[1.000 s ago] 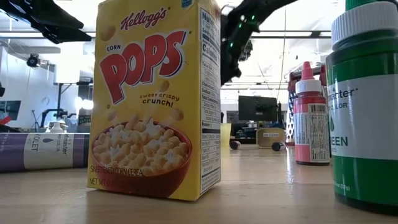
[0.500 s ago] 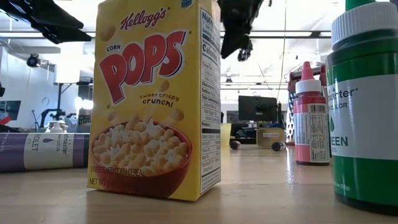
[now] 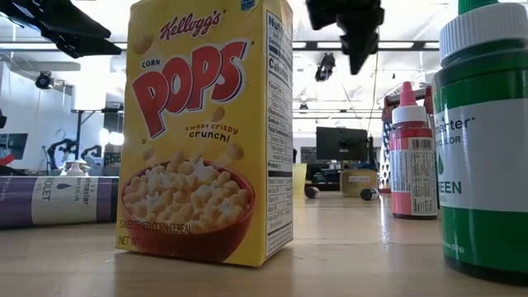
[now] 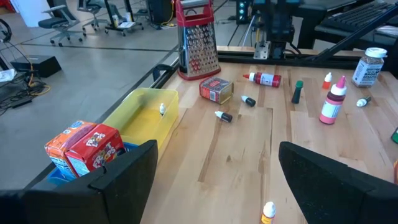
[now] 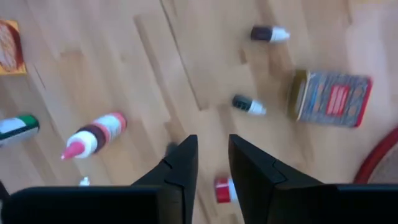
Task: Pick & Place Kitchen Items
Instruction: Put the right orange food coloring bottle into the yellow bin
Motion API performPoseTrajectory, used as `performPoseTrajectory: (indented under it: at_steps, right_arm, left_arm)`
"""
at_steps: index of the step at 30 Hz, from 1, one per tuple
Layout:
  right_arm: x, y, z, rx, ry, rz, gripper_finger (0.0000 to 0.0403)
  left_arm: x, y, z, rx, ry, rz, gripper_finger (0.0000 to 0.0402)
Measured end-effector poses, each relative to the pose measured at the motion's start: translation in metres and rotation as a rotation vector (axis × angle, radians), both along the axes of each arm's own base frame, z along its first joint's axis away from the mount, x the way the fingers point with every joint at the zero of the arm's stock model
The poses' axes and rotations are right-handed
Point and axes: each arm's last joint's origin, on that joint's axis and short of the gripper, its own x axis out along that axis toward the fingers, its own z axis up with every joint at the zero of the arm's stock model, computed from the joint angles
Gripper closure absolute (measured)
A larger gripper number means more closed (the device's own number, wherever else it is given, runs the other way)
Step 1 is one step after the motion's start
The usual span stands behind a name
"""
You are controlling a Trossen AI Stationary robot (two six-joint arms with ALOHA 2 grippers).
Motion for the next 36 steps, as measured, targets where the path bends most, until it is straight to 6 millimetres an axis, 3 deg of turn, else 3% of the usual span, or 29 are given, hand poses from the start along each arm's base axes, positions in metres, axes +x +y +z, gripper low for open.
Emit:
performPoseTrajectory:
  at_steps: [7, 13, 24, 36]
  right_arm:
    - [-0.027, 0.034, -0.008, -0.024, 0.046, -0.05, 0.0286]
    - [-0.061, 0.059, -0.019, -0.038, 0.069, -0.153, 0.0271]
    - [-0.119, 0.111, -0.038, 0.04, 0.042, -0.37, 0.028]
    - [-0.139, 0.144, -0.089, 0.103, 0.024, -0.452, 0.0312]
  left_arm:
    - [0.0, 0.0, 0.0, 0.0, 0.0, 0.0, 0.0062]
    - [0.0, 0.0, 0.0, 0.0, 0.001, 0.0, 0.0062]
    - [0.0, 0.0, 0.0, 0.0, 0.001, 0.0, 0.0062]
    - [0.0, 0.0, 0.0, 0.0, 0.0, 0.0, 0.0062]
